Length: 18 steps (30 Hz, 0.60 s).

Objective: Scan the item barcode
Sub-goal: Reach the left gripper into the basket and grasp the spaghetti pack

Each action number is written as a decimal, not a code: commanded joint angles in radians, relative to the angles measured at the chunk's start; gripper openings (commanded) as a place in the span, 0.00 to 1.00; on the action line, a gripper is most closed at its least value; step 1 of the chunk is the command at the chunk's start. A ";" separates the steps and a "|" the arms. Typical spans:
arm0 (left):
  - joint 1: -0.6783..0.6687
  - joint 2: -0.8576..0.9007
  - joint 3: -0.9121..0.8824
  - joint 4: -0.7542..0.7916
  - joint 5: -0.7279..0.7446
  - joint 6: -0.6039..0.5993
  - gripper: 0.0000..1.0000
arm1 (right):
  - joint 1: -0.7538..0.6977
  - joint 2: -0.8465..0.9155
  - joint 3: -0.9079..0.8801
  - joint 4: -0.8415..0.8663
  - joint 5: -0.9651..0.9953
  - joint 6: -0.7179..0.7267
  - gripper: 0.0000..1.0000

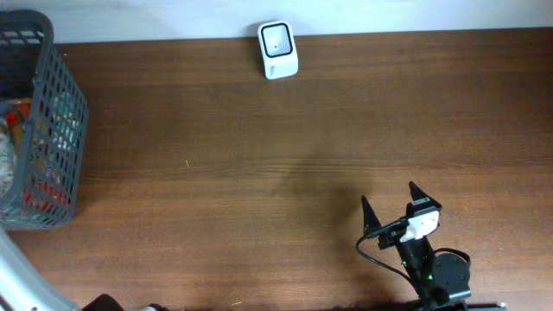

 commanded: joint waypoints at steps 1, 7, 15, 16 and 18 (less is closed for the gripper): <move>0.111 0.037 0.003 -0.001 -0.003 -0.034 1.00 | -0.006 -0.007 -0.007 -0.002 -0.005 0.003 0.99; 0.151 0.251 0.003 -0.005 0.081 0.197 0.96 | -0.006 -0.007 -0.007 -0.002 -0.005 0.003 0.99; 0.161 0.485 0.001 0.018 0.185 0.365 0.89 | -0.006 -0.007 -0.007 -0.002 -0.005 0.003 0.99; 0.161 0.526 0.001 0.020 0.185 0.386 0.89 | -0.006 -0.007 -0.007 -0.002 -0.005 0.003 0.99; 0.159 0.604 0.001 0.021 0.181 0.407 0.89 | -0.006 -0.007 -0.007 -0.002 -0.005 0.003 0.99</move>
